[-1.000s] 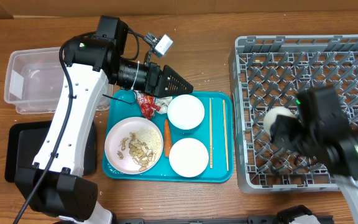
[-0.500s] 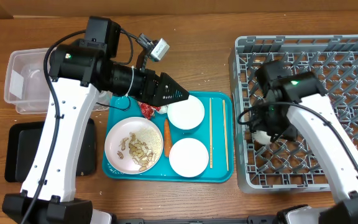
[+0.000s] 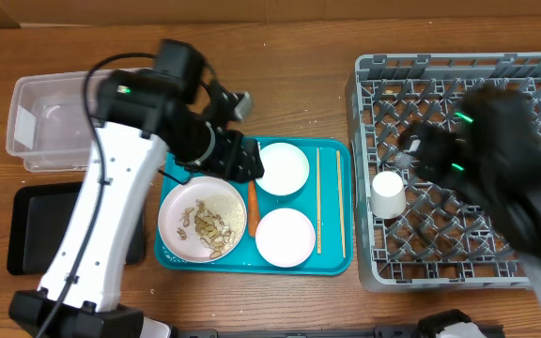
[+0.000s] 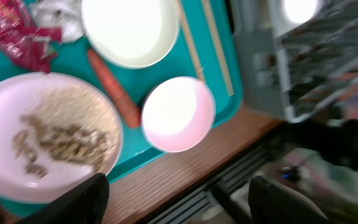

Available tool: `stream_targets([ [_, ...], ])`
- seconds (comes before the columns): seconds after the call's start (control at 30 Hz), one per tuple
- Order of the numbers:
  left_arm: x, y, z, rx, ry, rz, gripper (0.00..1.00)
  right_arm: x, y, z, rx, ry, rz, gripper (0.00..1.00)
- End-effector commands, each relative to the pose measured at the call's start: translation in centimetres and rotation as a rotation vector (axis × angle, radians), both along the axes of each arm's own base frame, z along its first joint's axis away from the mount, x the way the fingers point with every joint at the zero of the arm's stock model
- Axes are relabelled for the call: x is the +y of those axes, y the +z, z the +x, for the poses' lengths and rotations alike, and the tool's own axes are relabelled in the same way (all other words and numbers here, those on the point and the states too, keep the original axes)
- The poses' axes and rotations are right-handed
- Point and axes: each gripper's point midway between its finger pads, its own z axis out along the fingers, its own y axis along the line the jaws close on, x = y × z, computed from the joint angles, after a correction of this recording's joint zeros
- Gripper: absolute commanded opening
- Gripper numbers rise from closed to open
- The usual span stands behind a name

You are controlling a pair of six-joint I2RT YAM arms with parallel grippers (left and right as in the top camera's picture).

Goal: Sort waste into correct bins and load items into the dishwasher
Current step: 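Grasp the lower white bowl rim with the left gripper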

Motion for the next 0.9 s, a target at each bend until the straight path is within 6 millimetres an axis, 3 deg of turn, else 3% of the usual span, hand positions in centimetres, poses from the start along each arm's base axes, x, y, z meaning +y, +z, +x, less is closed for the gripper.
stream_targets([
  [0.0, 1.4, -2.6, -0.7, -0.044, 0.049, 0.279, 0.74, -1.5, 3.4, -2.7, -0.139, -0.046, 0.024, 1.0],
  [0.13, 0.2, -7.1, -2.1, -0.015, 0.06, 0.372, 0.72, -2.2, 4.3, -4.8, -0.183, -0.049, 0.035, 1.0],
  [0.33, -0.9, -13.0, -1.9, -0.052, 0.053, 0.384, 0.56, -2.6, 2.8, -6.1, -0.106, -0.049, 0.011, 1.0],
  [0.5, -1.3, -16.2, -1.6, -0.068, 0.049, 0.362, 0.51, -2.5, 2.0, -6.0, -0.079, -0.048, 0.004, 1.0],
  [0.63, -2.8, -18.4, -1.9, -0.068, -0.029, 0.286, 0.44, -2.5, 1.9, -5.7, -0.071, -0.049, 0.001, 1.0],
  [0.87, -2.9, -21.1, -1.9, -0.047, -0.058, 0.304, 0.35, -2.3, 1.5, -5.2, -0.05, -0.048, -0.005, 1.0],
])
